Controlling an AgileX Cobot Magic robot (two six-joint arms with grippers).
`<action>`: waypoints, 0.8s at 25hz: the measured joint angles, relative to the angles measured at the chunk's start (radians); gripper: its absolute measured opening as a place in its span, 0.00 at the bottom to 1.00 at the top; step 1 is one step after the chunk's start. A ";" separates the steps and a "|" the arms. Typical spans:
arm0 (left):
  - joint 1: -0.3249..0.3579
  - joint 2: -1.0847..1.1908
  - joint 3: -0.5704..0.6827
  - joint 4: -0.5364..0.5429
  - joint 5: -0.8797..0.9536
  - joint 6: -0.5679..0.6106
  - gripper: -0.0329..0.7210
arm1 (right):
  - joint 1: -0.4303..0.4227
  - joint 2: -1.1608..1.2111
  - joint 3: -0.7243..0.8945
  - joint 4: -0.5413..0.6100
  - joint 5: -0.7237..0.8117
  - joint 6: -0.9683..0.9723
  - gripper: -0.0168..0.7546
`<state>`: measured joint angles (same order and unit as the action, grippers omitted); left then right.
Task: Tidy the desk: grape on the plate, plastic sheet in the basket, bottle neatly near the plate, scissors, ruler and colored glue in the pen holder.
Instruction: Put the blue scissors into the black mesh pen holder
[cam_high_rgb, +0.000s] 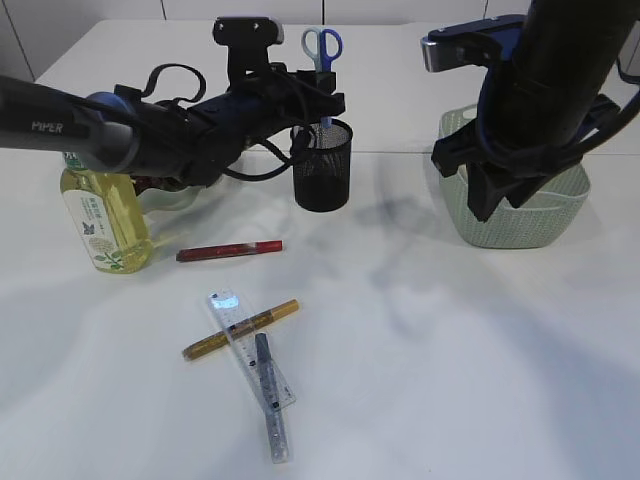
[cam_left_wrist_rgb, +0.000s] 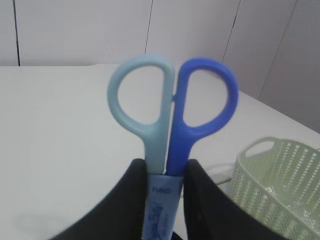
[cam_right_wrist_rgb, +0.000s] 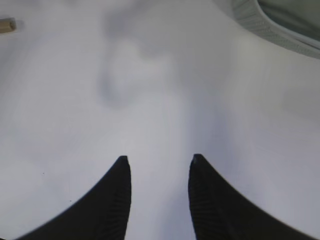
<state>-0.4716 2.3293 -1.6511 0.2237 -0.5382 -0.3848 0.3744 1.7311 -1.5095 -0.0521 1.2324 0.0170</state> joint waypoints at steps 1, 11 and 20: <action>0.000 0.009 -0.001 -0.005 -0.002 0.000 0.26 | 0.000 0.000 0.000 0.000 0.000 0.000 0.43; 0.000 0.035 -0.001 -0.037 -0.018 0.002 0.27 | 0.000 0.000 0.000 -0.004 0.000 0.000 0.43; 0.000 0.035 -0.001 -0.039 -0.019 0.002 0.27 | 0.000 0.000 0.000 -0.004 0.000 0.000 0.43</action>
<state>-0.4716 2.3646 -1.6520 0.1849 -0.5576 -0.3831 0.3744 1.7311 -1.5095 -0.0561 1.2324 0.0170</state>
